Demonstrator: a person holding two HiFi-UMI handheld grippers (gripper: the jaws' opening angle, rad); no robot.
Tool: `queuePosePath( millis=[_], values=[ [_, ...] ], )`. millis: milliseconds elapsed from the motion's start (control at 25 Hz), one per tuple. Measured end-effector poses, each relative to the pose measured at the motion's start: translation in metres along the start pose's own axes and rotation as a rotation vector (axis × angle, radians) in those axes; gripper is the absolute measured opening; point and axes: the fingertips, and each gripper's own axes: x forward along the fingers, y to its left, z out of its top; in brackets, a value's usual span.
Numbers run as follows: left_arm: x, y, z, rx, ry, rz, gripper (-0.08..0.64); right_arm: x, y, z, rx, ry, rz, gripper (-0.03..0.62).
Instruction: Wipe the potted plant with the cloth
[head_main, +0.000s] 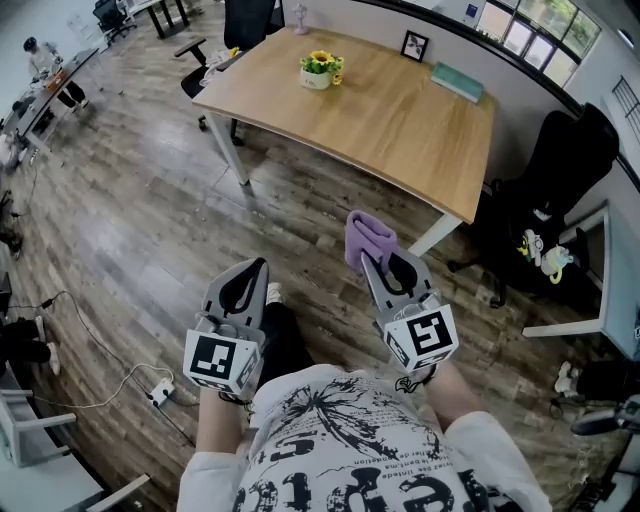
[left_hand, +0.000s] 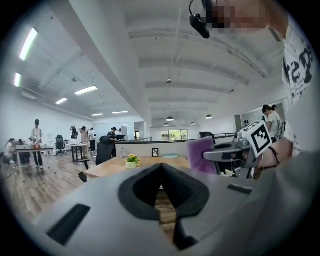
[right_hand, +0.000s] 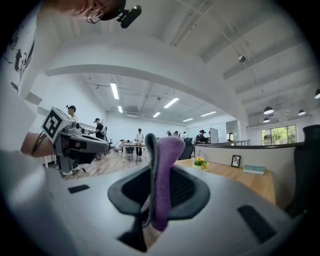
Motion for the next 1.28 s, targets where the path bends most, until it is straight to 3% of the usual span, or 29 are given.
queuePosePath(
  millis=[280,680,1000,1280],
  values=[
    [0.060,0.071,0.007,-0.046,-0.025,-0.058,0.003,0.075,-0.015,0.011,-0.014,0.024,-0.051,0.072],
    [0.140,0.199,0.027,-0.014,-0.047,-0.146,0.003,0.203,-0.042,0.038,0.006,0.043,-0.186,0.073],
    [0.195,0.238,0.031,0.005,-0.029,-0.229,0.003,0.257,-0.069,0.048,0.047,0.071,-0.252,0.072],
    [0.258,0.256,0.023,-0.013,-0.006,-0.272,0.003,0.292,-0.121,0.028,0.048,0.120,-0.314,0.074]
  ],
)
